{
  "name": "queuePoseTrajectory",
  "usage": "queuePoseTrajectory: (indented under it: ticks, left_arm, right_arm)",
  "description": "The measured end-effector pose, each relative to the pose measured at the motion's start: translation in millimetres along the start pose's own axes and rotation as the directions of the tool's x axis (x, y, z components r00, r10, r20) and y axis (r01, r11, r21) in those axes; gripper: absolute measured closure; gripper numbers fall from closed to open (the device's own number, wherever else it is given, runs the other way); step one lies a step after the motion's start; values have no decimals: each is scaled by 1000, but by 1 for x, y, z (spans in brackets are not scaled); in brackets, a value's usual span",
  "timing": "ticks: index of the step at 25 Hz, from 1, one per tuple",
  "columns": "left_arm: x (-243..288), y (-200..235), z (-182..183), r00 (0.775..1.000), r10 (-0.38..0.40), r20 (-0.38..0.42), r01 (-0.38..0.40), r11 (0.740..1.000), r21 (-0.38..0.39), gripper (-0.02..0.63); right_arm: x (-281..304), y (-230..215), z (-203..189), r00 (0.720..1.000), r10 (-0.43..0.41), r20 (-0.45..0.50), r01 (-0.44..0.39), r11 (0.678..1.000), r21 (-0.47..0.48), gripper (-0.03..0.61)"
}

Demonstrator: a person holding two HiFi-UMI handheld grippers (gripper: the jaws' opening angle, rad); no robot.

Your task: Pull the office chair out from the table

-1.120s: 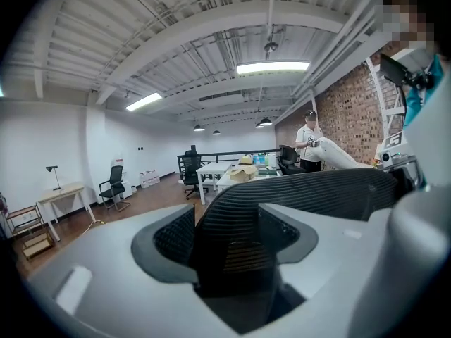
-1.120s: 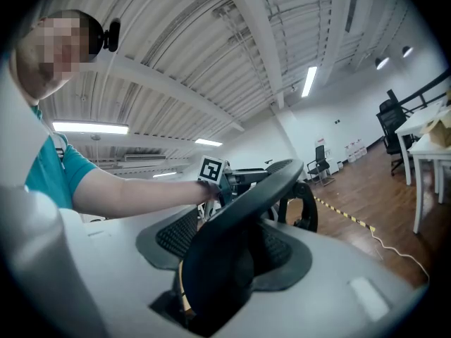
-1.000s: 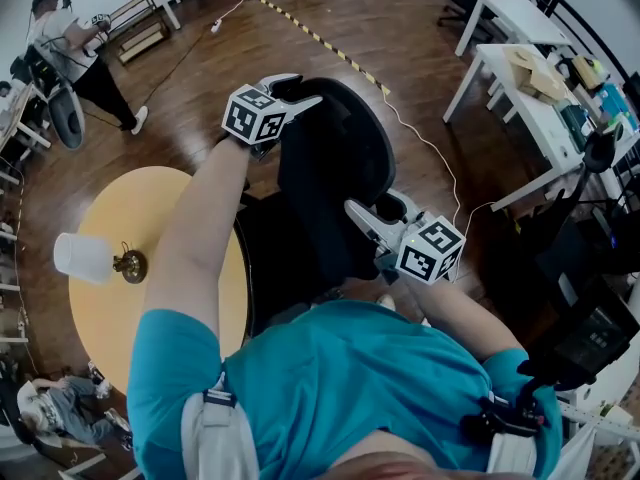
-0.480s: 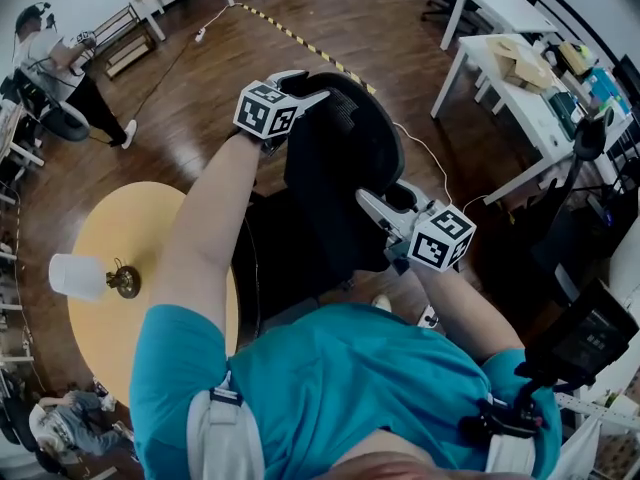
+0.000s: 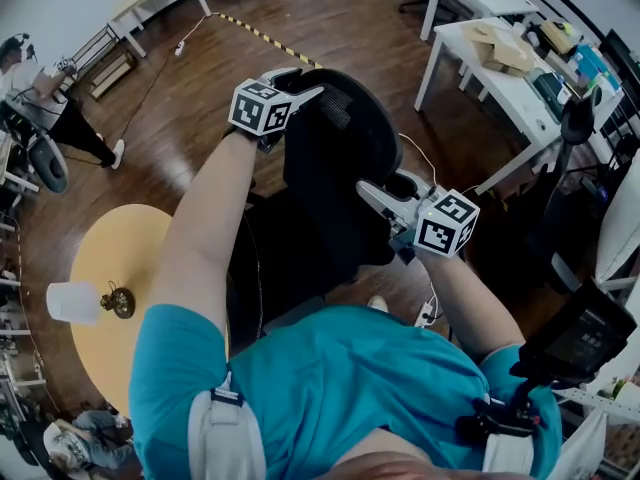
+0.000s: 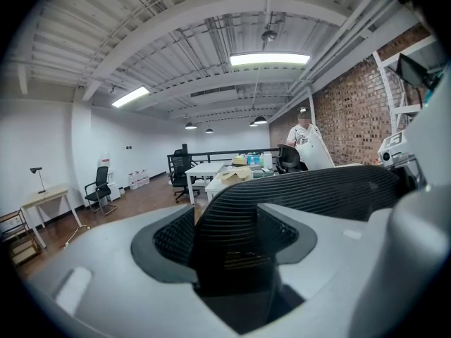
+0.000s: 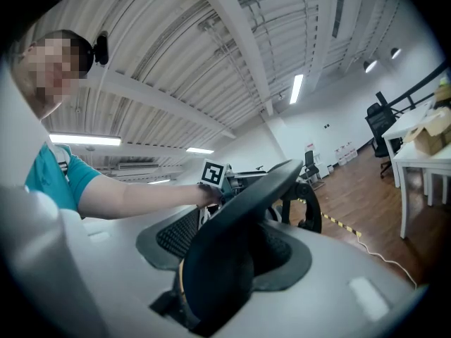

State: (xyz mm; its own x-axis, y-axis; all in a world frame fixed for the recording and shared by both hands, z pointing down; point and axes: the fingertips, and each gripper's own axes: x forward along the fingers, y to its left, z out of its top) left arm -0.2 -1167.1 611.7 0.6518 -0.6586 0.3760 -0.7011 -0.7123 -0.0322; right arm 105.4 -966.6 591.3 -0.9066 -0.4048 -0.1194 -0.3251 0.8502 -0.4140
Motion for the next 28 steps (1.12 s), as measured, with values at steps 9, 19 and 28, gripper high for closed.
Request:
queuePoseTrajectory:
  ticks: [9, 19, 28]
  left_arm:
    - [96, -15, 35, 1000, 2, -25, -2, 1000, -6, 357]
    - [128, -28, 49, 999, -12, -33, 12, 1000, -4, 359]
    - [241, -63, 88, 997, 8, -80, -9, 1000, -7, 359]
  right_arm:
    - [-56, -86, 45, 1000, -4, 27, 3, 999, 42, 356]
    - [-78, -106, 60, 998, -32, 47, 30, 998, 48, 356]
    - [-155, -196, 103, 995, -72, 69, 67, 996, 64, 362]
